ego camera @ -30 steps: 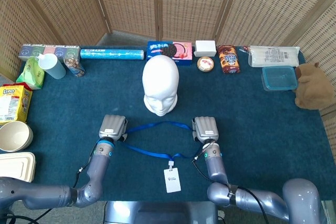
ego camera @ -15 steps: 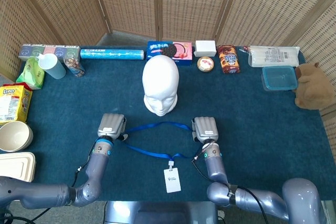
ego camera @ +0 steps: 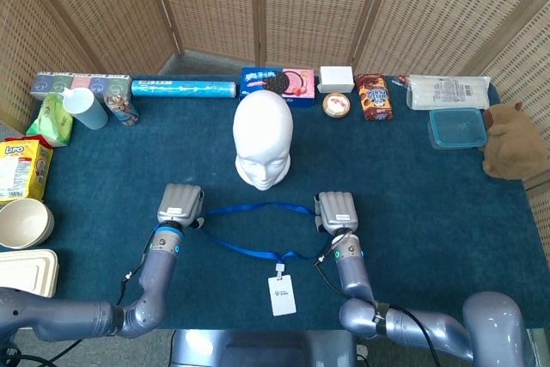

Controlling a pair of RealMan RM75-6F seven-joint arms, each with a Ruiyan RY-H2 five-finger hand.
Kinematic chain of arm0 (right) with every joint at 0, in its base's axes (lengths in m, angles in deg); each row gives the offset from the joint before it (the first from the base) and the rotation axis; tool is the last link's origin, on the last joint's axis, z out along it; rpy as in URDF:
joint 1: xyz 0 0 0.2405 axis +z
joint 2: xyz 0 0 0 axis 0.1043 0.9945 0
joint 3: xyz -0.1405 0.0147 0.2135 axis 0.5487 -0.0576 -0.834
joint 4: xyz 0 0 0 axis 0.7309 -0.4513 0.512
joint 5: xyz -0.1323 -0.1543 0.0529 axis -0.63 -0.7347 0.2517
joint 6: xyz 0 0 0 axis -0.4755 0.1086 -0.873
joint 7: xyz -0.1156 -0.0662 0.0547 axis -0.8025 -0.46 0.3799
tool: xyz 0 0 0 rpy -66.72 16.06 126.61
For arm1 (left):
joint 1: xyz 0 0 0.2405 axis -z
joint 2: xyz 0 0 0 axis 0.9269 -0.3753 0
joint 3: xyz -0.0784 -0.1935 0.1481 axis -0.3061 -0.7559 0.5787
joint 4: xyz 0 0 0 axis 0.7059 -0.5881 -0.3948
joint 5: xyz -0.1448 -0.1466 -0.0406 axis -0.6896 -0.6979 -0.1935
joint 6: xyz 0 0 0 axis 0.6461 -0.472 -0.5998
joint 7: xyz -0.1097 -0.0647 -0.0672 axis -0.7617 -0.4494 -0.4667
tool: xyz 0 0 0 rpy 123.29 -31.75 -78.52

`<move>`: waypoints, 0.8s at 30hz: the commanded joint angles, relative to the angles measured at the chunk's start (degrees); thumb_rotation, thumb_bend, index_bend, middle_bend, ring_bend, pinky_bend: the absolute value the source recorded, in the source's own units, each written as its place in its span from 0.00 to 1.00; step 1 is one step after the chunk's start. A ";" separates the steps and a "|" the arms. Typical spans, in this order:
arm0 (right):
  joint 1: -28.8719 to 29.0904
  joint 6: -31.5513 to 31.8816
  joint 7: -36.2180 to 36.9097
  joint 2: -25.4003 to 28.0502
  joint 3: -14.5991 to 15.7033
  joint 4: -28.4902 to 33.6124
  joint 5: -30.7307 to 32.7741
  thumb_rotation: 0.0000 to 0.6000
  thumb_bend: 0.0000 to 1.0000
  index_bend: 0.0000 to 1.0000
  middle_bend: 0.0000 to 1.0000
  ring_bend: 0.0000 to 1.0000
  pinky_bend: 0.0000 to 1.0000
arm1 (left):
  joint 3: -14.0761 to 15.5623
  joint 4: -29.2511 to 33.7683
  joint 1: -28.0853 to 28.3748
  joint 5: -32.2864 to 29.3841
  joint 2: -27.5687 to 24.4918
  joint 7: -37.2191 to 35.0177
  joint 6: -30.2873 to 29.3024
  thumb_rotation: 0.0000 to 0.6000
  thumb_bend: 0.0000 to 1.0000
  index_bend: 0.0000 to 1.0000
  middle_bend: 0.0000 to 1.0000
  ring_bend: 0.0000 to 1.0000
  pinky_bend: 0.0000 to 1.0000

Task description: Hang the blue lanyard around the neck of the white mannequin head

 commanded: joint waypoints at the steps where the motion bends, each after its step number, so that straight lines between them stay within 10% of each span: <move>1: 0.02 -0.01 0.00 0.02 0.04 -0.04 0.04 1.00 0.50 0.61 0.97 1.00 1.00 | -0.07 0.26 0.09 -0.53 -0.14 0.07 0.27 0.97 0.27 0.61 1.00 1.00 1.00; 24: -0.02 -0.08 0.23 0.53 0.19 0.24 0.80 1.00 0.50 0.62 0.97 1.00 1.00 | -0.86 -0.08 0.90 -2.88 -0.69 -1.08 1.90 0.96 0.29 0.52 0.97 1.00 1.00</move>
